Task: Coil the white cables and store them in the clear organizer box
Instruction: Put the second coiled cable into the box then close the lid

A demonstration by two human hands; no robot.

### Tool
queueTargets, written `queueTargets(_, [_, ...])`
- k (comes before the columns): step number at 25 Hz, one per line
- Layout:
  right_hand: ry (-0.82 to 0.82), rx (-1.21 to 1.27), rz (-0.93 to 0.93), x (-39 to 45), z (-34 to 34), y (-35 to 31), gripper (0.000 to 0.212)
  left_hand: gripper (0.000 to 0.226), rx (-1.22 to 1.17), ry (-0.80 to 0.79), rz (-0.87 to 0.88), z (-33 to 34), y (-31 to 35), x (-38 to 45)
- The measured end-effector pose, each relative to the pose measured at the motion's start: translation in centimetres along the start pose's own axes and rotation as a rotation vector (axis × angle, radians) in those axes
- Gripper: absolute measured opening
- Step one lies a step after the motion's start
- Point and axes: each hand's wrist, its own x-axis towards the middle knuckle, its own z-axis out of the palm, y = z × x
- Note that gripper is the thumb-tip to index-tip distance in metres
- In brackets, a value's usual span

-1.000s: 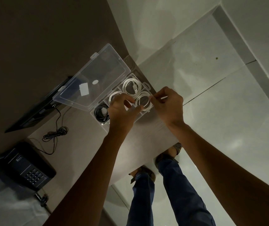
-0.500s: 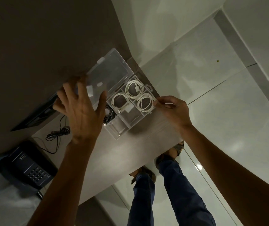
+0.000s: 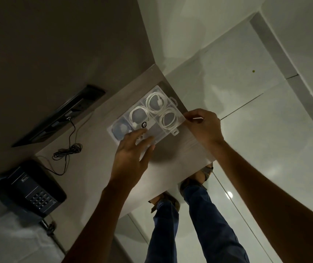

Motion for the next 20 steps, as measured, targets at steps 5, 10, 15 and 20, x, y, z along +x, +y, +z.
queueTargets(5, [-0.107,-0.108,-0.251,-0.8,-1.2,1.7,0.045,0.038,-0.071,0.036,0.081,1.7,-2.1,-1.5])
queueTargets(10, [-0.215,-0.586,-0.931,-0.4,2.5,2.1,0.055,0.051,0.030,-0.023,0.104,1.8,-4.3,-1.7])
queueTargets(15, [-0.362,-0.708,-0.984,1.0,1.4,3.4,0.055,0.061,0.292,0.004,0.136,3.5,-6.4,-2.1])
queueTargets(20, [-0.519,-0.749,-0.983,2.5,0.9,4.0,0.061,0.059,0.310,0.066,0.168,6.0,-8.2,-2.5])
